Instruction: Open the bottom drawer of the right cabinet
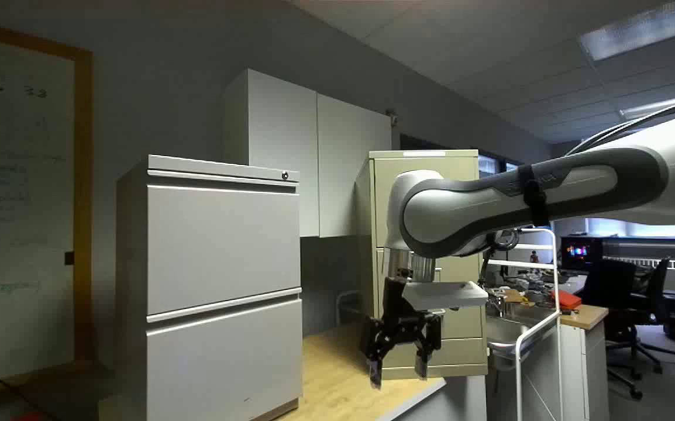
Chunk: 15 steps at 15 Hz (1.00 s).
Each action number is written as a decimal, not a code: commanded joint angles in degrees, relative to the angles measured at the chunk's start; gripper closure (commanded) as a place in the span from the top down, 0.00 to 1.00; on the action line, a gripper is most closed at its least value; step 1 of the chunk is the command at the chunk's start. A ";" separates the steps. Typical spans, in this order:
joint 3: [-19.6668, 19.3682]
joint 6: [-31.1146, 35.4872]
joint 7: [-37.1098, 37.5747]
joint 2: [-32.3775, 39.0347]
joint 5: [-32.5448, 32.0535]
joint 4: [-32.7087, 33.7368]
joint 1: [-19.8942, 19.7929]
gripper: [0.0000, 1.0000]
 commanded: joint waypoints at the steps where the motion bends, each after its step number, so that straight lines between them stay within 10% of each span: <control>1: -0.21 0.02 0.09 0.04 -0.12 0.13 0.24 1.00; 9: -0.37 0.71 0.20 0.04 -0.48 0.21 -0.13 1.00; 15: -7.66 9.06 -1.33 3.52 1.36 3.85 -4.51 1.00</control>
